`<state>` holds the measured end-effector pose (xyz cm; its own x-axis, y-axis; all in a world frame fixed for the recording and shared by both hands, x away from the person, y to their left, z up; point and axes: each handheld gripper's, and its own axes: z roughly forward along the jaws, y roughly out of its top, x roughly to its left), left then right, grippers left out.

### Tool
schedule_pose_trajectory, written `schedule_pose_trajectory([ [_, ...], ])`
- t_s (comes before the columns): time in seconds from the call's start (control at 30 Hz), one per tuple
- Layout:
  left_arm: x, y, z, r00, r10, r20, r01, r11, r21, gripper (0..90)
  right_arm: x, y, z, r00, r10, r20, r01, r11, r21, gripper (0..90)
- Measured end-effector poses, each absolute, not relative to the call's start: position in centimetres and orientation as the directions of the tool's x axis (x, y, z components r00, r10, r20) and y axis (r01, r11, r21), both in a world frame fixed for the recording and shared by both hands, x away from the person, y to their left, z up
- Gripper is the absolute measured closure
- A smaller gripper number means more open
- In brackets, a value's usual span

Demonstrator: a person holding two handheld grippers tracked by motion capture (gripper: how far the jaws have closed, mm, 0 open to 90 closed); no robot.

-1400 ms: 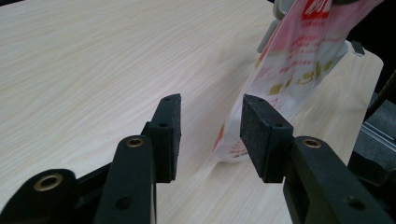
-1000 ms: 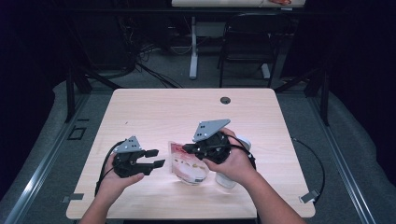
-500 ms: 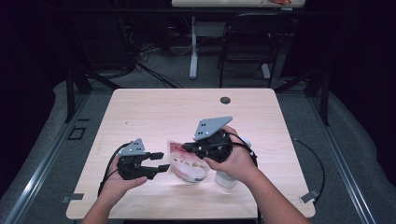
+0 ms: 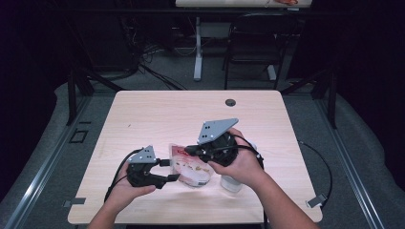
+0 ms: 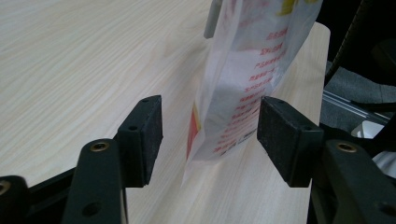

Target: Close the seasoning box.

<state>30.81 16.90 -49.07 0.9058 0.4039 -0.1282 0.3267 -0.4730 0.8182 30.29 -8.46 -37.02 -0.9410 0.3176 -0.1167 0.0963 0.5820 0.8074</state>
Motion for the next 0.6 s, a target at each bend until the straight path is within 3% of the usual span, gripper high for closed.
schedule_pose_trajectory([
  [0.6,30.8,14.8,-50.7,0.932,0.334,-0.138,0.301,-0.504,0.81,35.3,29.9,-8.0,-36.8,-0.945,0.303,-0.123,0.078,0.572,0.816,90.0],
])
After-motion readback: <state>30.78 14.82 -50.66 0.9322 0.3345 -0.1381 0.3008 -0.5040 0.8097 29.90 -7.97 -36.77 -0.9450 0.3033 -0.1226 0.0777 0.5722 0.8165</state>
